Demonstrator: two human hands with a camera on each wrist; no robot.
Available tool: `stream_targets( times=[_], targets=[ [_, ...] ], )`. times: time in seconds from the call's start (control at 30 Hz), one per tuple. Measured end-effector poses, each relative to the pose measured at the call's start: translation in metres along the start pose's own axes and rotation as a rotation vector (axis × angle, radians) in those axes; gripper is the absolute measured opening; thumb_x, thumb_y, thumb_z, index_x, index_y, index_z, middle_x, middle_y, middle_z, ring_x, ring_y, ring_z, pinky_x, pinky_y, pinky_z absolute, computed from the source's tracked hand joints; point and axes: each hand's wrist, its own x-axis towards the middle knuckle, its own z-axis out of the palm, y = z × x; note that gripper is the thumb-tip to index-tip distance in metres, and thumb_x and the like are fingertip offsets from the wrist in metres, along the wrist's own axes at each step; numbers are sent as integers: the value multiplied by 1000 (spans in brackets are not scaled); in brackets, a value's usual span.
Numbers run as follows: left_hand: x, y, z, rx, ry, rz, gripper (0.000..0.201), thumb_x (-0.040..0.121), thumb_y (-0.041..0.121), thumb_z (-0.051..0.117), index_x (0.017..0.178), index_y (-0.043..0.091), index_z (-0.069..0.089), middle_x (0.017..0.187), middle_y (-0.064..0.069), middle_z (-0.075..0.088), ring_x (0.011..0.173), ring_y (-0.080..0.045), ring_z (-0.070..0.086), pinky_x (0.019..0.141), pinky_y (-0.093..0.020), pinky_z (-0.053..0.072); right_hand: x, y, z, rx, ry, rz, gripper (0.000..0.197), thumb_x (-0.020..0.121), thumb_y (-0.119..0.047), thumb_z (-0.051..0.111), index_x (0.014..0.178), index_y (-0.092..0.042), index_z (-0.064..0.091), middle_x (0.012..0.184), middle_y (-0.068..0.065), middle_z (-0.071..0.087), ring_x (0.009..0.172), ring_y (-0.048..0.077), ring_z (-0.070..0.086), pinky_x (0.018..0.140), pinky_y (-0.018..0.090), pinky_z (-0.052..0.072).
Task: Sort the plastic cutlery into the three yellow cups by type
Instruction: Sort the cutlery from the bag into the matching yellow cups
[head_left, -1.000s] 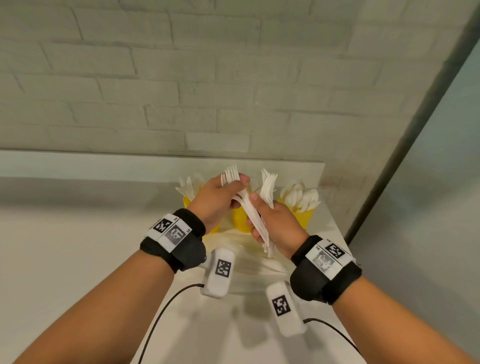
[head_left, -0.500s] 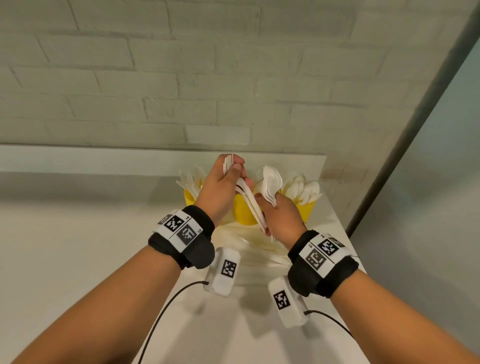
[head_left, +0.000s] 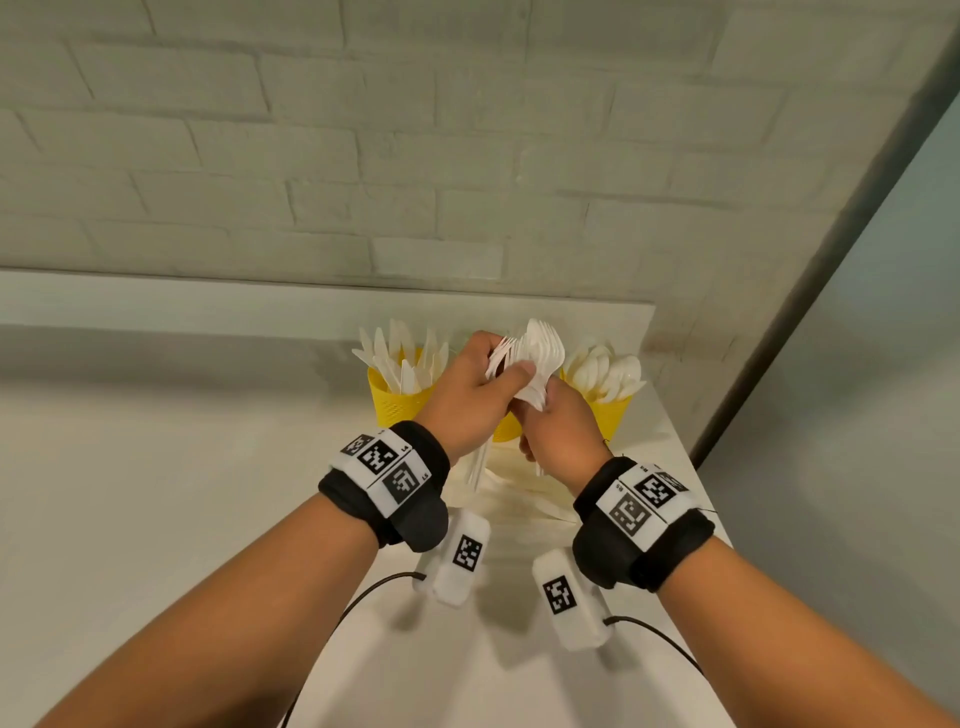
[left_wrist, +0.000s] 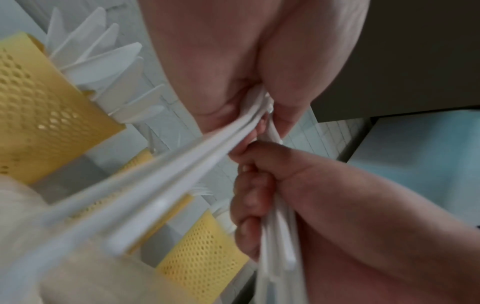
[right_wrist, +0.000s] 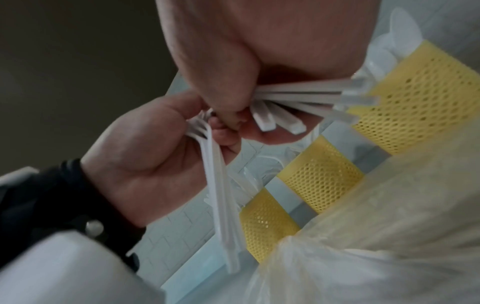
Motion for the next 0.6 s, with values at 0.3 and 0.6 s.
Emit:
stream_targets(
  times=[0.3, 0.6],
  targets=[
    [-1, -5, -15, -181, 52, -119, 11, 98, 17, 50, 105, 8, 50, 89, -9, 57, 78, -20, 56, 67, -31, 47, -4, 1, -2, 159, -154, 53, 18, 82, -5, 56, 80, -22, 51, 61, -1, 43, 45, 14, 37, 46, 27, 36],
    [3, -9, -21, -367, 130, -99, 17, 98, 14, 43, 105, 14, 58, 90, -7, 57, 83, -21, 54, 69, -32, 47, 0, -3, 9, 426, -140, 190, 35, 98, -47, 36, 93, -14, 50, 61, -3, 38, 37, 8, 28, 41, 22, 27]
  ],
)
